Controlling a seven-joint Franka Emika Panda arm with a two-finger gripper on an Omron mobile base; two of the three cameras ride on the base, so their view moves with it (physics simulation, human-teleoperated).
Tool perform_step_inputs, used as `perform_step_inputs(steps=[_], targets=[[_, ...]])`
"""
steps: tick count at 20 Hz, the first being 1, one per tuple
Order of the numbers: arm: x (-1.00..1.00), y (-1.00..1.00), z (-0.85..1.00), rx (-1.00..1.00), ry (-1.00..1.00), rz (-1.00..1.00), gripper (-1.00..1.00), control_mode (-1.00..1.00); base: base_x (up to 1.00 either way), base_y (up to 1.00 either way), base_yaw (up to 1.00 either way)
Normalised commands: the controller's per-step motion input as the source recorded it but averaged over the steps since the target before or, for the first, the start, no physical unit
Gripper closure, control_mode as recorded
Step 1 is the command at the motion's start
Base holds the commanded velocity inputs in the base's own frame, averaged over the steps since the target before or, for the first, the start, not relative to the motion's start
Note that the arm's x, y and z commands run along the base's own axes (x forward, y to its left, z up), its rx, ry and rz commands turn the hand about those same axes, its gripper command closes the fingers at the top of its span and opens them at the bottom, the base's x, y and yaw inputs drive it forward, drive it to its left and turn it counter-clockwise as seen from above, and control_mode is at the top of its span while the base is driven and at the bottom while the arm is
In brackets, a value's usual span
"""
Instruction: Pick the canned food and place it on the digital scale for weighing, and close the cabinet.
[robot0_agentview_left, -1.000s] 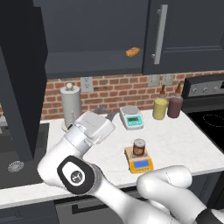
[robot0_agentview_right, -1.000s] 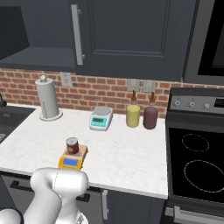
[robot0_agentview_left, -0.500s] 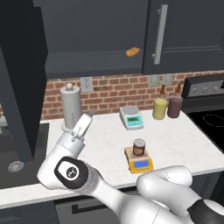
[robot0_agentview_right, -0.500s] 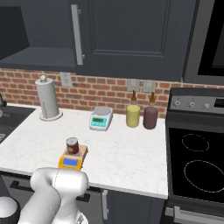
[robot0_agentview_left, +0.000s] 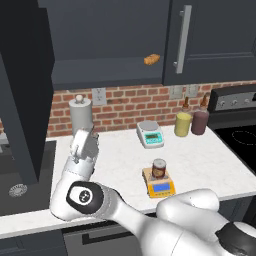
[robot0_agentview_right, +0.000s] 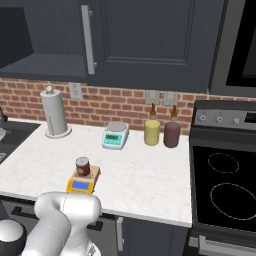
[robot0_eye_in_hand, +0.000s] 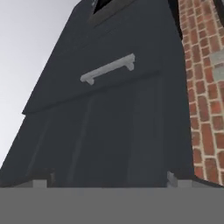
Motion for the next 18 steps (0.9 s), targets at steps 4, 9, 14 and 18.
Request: perform_step_inputs(steps=[4,9,14,18], targets=[[0.36,0.25,-0.12,-0.21,0.41,0.00,-1.00,-1.00,0.00,0.00,0.00],[0.28,0.24,-0.09,-0.18,0.35,0.00,-1.00,-1.00,0.00,0.00,0.00],[0.00,0.32,-0.22,-0.19,0.19,0.00,-1.00,-1.00,0.00,0.00,0.00],[0.04,0.23,-0.49,-0.23,0.14,0.00,-1.00,-1.00,0.00,0.00,0.00]])
